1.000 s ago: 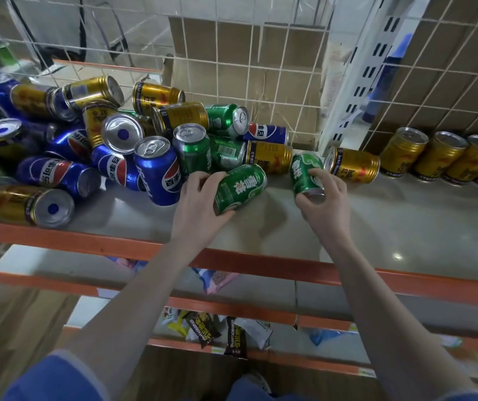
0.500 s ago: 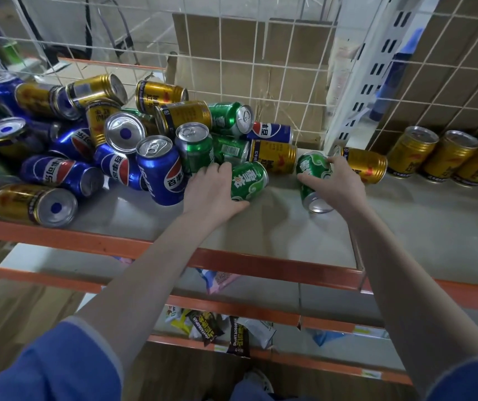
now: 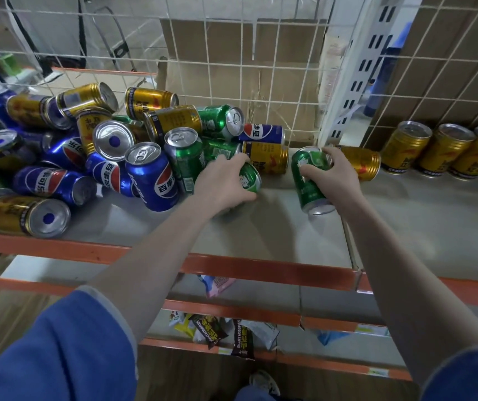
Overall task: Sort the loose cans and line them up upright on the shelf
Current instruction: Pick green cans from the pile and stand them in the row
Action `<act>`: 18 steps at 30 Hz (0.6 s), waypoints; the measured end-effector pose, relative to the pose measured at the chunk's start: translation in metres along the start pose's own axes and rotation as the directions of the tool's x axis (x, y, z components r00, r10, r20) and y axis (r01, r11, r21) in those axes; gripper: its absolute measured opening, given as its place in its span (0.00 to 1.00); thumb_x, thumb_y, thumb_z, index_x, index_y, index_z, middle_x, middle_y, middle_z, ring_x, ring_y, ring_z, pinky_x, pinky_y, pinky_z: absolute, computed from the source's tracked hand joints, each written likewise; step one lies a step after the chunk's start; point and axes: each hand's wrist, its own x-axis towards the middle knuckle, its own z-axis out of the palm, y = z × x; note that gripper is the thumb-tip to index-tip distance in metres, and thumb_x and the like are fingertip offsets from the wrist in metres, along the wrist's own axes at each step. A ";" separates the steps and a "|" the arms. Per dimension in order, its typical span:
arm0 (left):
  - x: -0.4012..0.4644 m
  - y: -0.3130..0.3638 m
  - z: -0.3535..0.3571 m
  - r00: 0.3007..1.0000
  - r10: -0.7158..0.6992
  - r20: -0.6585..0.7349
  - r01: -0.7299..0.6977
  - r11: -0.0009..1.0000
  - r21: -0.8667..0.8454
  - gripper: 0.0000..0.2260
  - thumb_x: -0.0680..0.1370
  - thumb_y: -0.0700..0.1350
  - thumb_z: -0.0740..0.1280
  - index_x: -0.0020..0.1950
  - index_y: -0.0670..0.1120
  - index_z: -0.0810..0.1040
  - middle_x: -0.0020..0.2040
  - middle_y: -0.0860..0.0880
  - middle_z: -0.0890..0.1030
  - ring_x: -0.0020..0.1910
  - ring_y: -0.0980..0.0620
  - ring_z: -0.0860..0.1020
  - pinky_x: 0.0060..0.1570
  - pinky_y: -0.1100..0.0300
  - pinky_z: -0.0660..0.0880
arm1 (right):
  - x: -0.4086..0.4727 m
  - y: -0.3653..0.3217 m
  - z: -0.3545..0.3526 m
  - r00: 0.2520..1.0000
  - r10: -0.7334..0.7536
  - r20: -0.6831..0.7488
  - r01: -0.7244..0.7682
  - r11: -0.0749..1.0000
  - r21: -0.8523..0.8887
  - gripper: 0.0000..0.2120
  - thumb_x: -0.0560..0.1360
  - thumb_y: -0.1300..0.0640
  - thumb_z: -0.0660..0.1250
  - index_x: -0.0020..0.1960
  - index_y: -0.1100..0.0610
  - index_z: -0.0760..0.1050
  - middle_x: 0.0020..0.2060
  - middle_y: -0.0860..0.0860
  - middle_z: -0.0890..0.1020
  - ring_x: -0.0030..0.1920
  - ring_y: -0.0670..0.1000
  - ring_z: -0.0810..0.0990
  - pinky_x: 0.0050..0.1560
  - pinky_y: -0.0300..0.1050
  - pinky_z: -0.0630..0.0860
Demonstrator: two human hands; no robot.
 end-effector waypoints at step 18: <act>-0.041 -0.010 -0.027 0.966 -0.109 -0.233 0.009 0.919 -0.393 0.32 0.68 0.50 0.76 0.66 0.46 0.66 0.59 0.50 0.72 0.55 0.53 0.71 0.50 0.60 0.67 | -0.040 0.011 -0.027 0.945 -0.312 0.100 0.291 0.939 0.182 0.41 0.62 0.70 0.75 0.70 0.51 0.63 0.61 0.49 0.71 0.61 0.51 0.71 0.57 0.48 0.75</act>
